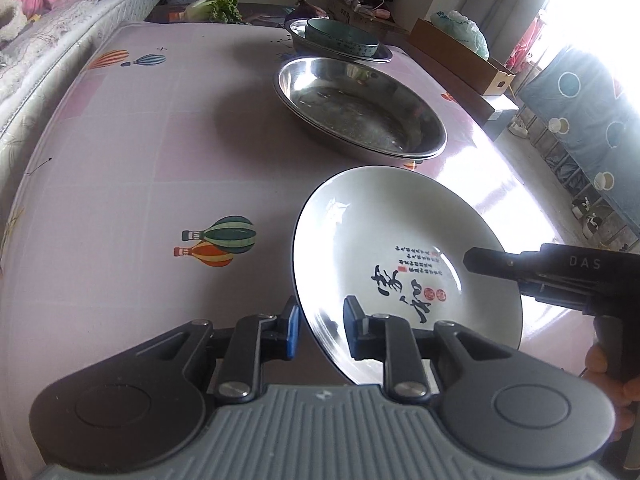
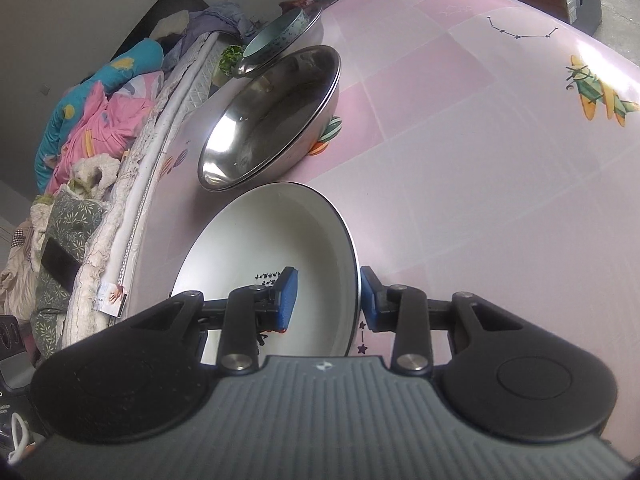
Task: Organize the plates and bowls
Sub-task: 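Lift the white plate with both grippers toward the nested steel bowls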
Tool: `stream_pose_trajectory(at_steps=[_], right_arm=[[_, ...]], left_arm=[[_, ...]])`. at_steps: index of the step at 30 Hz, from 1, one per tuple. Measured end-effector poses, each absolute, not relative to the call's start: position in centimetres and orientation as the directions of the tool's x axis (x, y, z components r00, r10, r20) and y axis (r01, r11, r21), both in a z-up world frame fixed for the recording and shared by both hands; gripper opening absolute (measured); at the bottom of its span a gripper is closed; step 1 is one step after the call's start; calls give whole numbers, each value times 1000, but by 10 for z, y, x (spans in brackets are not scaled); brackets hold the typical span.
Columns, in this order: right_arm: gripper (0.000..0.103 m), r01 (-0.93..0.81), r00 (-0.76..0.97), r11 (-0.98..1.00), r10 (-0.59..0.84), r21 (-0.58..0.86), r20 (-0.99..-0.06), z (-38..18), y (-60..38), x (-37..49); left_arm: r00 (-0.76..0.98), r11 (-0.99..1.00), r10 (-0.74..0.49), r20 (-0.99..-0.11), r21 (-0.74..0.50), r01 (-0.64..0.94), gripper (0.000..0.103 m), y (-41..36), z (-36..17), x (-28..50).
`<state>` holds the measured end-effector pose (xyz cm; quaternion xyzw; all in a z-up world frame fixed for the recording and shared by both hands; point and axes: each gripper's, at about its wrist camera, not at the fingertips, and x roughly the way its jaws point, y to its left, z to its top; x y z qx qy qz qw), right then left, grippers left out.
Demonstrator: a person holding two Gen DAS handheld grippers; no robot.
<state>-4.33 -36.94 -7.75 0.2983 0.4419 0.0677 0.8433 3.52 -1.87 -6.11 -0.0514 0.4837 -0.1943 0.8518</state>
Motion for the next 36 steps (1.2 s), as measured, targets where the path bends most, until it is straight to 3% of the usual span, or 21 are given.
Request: stream_pose_trajectory(at_steps=[7, 19, 36], right_arm=[[31, 103, 617, 872, 321, 478, -719, -72, -353, -42], [25, 107, 638, 880, 295, 462, -711, -75, -355, -48], [25, 123, 634, 878, 290, 463, -717, -74, -357, -37]], left_arm=[[473, 920, -382, -794, -278, 276, 22, -13, -66, 32], [490, 915, -388, -781, -265, 303, 28, -19, -69, 37], [495, 920, -375, -784, -249, 302, 29, -24, -66, 42]])
